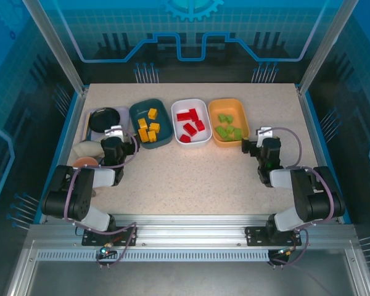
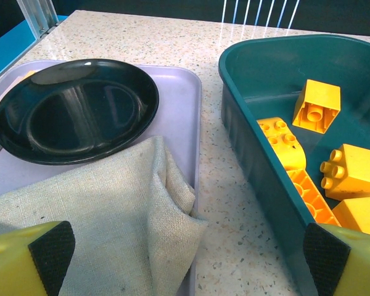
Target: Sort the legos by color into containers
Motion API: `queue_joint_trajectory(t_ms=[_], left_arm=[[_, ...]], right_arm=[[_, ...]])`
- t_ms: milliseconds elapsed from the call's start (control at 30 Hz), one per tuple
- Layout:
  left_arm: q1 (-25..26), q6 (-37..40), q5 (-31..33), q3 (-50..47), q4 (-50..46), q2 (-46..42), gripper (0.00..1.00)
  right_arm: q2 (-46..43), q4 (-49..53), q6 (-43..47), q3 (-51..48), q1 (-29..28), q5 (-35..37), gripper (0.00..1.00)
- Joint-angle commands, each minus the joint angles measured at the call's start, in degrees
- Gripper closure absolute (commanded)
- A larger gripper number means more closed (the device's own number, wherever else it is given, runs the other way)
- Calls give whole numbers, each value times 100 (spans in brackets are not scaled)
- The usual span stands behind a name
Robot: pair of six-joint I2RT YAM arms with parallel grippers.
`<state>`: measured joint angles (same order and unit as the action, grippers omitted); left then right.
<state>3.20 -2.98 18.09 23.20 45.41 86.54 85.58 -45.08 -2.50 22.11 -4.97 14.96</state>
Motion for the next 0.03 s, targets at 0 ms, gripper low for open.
queue_joint_trajectory(t_ms=[0], left_arm=[[-64,21,-130,-61,182,37,1]], right_arm=[[62,-159,99,95,-80,43,0]])
